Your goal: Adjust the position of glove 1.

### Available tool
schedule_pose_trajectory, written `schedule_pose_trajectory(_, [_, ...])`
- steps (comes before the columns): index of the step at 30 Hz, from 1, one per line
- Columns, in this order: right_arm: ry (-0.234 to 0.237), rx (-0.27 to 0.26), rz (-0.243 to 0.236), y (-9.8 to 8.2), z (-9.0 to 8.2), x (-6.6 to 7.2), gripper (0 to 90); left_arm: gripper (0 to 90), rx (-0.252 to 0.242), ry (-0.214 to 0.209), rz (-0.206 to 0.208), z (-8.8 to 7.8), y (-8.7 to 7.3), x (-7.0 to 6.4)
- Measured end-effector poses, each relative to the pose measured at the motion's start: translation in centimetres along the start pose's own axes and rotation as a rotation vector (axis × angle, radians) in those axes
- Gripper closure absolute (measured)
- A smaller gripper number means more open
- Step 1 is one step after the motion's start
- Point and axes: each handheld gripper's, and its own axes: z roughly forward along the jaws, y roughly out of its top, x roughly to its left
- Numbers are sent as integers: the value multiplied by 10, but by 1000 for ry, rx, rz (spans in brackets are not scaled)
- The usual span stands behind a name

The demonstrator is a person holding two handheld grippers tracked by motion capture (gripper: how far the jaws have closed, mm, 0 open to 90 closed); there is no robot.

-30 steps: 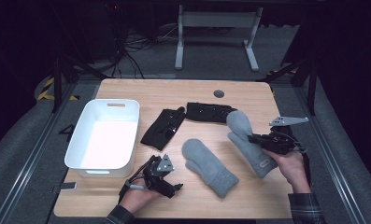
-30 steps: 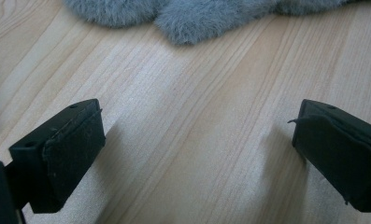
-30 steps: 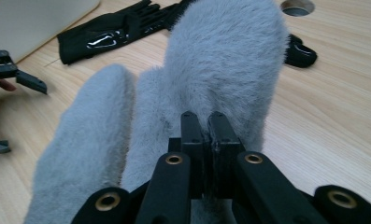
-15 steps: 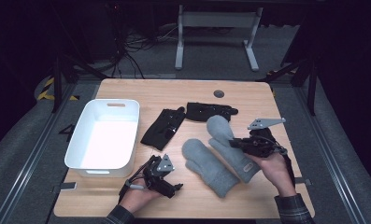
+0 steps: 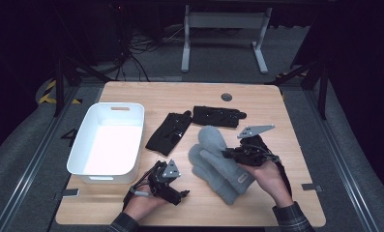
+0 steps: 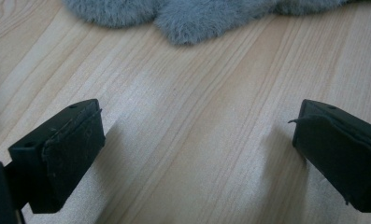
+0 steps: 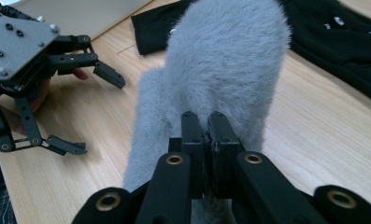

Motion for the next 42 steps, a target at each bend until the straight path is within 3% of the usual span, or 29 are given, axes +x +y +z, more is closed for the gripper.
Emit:
schedule_pose_trajectory(7, [24,47,-29,-1,17,13,878,26,0,0,0,0,0,0])
schedule_pose_trajectory(20, [27,108,-36,-11,45,14,865,26,0,0,0,0,0,0])
schedule_pose_trajectory(23, [39,110,-28,-12,47,12,762,26,0,0,0,0,0,0])
schedule_pose_trajectory(26, [49,68,-43,-10,39,13,598,26,0,0,0,0,0,0])
schedule_pose_trajectory(28, [50,18,-59,-8,29,12,584,26,-1,0,0,0,0,0])
schedule_pose_trajectory(31, [35,-27,-72,-9,15,7,650,26,0,0,0,0,0,0])
schedule_pose_trajectory(36, [-19,-43,-83,-21,-4,-11,895,30,7,15,-23,1,2,-2])
schedule_pose_trajectory(37, [-30,-35,-89,-24,-6,-15,897,53,8,19,-25,0,4,-3])
schedule_pose_trajectory(42, [-56,19,-96,-49,-7,-33,899,415,11,16,-45,-4,11,-6])
